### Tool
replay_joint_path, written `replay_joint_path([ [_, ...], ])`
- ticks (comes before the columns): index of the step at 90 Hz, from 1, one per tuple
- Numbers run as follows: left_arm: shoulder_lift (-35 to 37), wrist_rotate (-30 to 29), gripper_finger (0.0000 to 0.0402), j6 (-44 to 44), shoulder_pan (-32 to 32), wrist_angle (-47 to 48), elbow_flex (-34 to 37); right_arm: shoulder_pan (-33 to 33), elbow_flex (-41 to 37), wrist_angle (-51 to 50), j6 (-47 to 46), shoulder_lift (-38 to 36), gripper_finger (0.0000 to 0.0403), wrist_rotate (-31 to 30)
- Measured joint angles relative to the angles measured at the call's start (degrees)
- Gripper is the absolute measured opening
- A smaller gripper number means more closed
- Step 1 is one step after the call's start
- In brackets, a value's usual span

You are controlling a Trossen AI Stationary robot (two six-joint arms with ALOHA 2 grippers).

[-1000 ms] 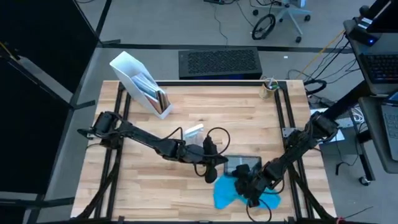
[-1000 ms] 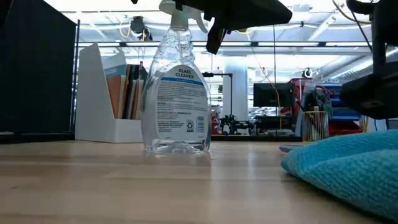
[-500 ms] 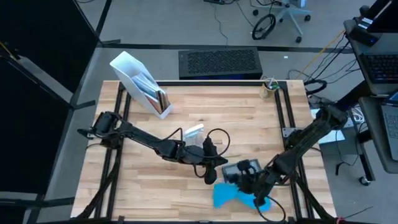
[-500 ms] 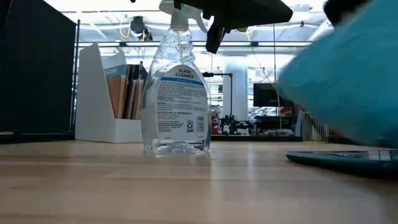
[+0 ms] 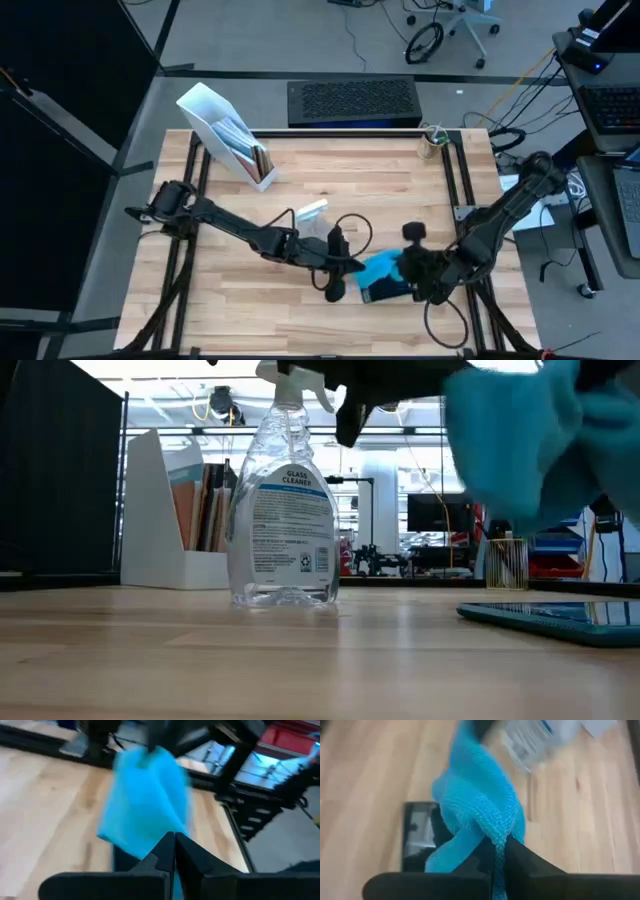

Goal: Apply microfiber cloth
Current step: Wipe the front of the tablet with the blue microfiber cloth

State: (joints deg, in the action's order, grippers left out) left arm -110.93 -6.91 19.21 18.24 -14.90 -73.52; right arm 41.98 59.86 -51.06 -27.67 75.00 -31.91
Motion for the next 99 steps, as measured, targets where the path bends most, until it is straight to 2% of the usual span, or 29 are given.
replay_joint_path([
  [24, -8.87, 1.58, 0.0, 2.99, 1.09, -0.17, -5.55, 1.28, -10.93, 21.82, 0.21, -0.19, 0.0, 4.67],
  [32, -12.39, 2.14, 0.0, 4.66, 1.13, -0.18, -7.54, 0.91, -13.84, 26.25, 0.48, -0.1, 0.0, 3.93],
  [43, -16.44, 3.07, 0.0, 8.53, 1.2, 0.05, -9.92, -1.36, -17.57, 30.08, -0.2, -0.1, 0.0, 1.44],
  [57, -19.15, 4.97, 0.0, 10.52, 2.14, -0.04, -13.17, -5.58, -18.67, 25.73, -3.31, -0.11, 0.0, -5.74],
  [63, -19.61, 4.8, 0.0, 10.51, 3.03, -0.05, -14.42, -6.33, -18.37, 25.86, -2.25, -0.57, 0.0, -6.89],
  [68, -19.83, 3.15, 0.0, 10.47, 3.8, -0.19, -15.55, -6.16, -18.02, 28.15, -0.82, -1.05, 0.0, -5.14],
  [80, -19.85, -1.75, 0.0, 10.46, 4.8, -0.14, -16.37, -4.42, -18.02, 36.32, 1.16, -0.55, 0.0, 4.49],
  [99, -22.12, -3.05, 0.0, 10.92, 4.28, 0.49, -16.32, -2.95, -18.21, 38.45, -1.61, 5.63, 0.0, 5.04],
])
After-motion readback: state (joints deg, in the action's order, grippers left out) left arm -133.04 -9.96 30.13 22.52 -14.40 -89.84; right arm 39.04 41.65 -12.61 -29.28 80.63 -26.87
